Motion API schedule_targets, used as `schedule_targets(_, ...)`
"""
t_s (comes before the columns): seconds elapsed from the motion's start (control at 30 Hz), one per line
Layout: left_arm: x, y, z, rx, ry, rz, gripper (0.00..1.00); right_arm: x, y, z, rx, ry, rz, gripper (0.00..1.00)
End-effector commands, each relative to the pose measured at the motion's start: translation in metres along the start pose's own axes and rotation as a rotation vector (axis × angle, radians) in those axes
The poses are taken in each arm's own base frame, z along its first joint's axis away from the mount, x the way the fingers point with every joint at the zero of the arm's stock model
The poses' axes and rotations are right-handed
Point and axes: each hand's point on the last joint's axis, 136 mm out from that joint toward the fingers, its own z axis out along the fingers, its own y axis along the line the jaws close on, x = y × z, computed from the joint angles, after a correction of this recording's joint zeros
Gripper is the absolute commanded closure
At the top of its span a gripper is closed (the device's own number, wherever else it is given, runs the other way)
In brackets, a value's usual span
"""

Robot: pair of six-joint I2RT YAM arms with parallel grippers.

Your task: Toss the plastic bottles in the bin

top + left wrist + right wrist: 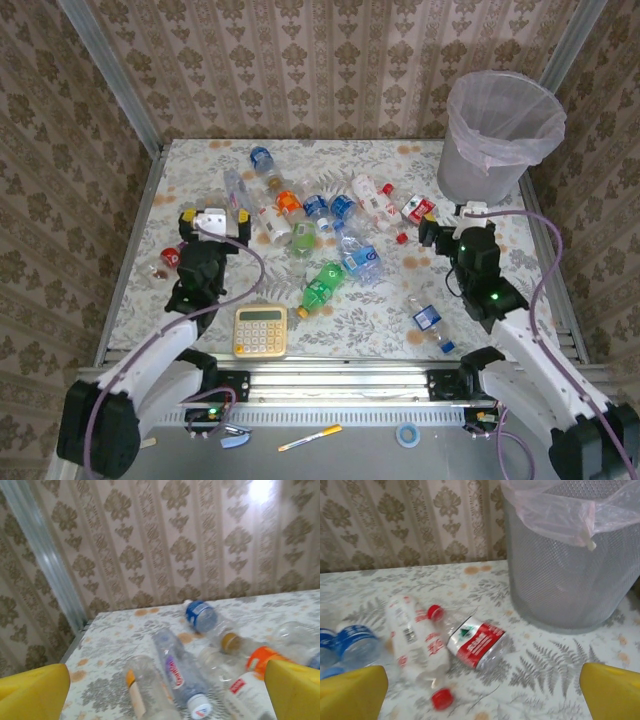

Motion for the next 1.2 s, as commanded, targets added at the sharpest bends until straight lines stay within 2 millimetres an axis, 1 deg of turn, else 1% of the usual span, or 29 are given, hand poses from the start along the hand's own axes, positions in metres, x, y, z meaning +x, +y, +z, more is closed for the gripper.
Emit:
schedule_targets(0.0,-0.016,-0.013,-0.019,0.089,0.092,-0.066,0.0,0.036,0.019,-0.036,-0.128,0.256,0.164,0.0)
schedule_targets(0.07,-0.028,-0.032,-0.034,0.188,0.135,-0.102,0.0,0.047,0.031,-0.051,-0.193,0.336,0.216,0.0)
schedule_targets(0.13,-0.035,-0.047,-0.048,0.285,0.195,-0.131,0.0,0.066,0.037,-0.064,-0.208,0.435,0.227,0.0)
schedule_targets(0.2,-0.035,-0.059,-0.064,0.369,0.283,-0.15,0.0,0.086,0.04,-0.075,-0.202,0.539,0.199,0.0)
schedule_targets(0.23,-0.036,-0.061,-0.07,0.391,0.317,-0.158,0.0,0.096,0.04,-0.078,-0.194,0.587,0.176,0.0)
schedule_targets(0.3,-0.031,-0.066,-0.083,0.436,0.397,-0.166,0.0,0.117,0.039,-0.084,-0.161,0.684,0.103,0.0)
schedule_targets(0.37,-0.027,-0.071,-0.095,0.48,0.445,-0.18,0.0,0.132,0.035,-0.086,-0.102,0.743,0.043,0.0)
schedule_targets(0.4,-0.026,-0.074,-0.1,0.503,0.458,-0.189,0.0,0.14,0.037,-0.086,-0.087,0.771,0.012,0.0)
schedule_targets(0.47,-0.026,-0.077,-0.11,0.547,0.469,-0.21,0.0,0.146,0.034,-0.085,-0.022,0.799,-0.028,0.0)
schedule_targets(0.5,-0.026,-0.078,-0.114,0.561,0.47,-0.217,0.0,0.149,0.03,-0.083,0.01,0.804,-0.057,0.0)
schedule_targets(0.57,-0.026,-0.076,-0.121,0.571,0.464,-0.225,0.0,0.153,0.017,-0.081,0.105,0.814,-0.1,0.0)
schedule_targets(0.67,-0.026,-0.069,-0.128,0.555,0.458,-0.229,0.0,0.16,0.014,-0.077,0.145,0.835,-0.127,0.0)
schedule_targets(0.8,-0.023,-0.065,-0.134,0.554,0.469,-0.216,0.0,0.176,0.018,-0.072,0.144,0.887,-0.155,0.0)
schedule_targets(0.93,-0.015,-0.064,-0.137,0.552,0.501,-0.212,0.0,0.188,0.018,-0.067,0.158,0.929,-0.182,0.0)
schedule_targets(1.17,-0.005,-0.056,-0.143,0.52,0.503,-0.206,0.0,0.206,0.025,-0.055,0.117,0.979,-0.138,0.01)
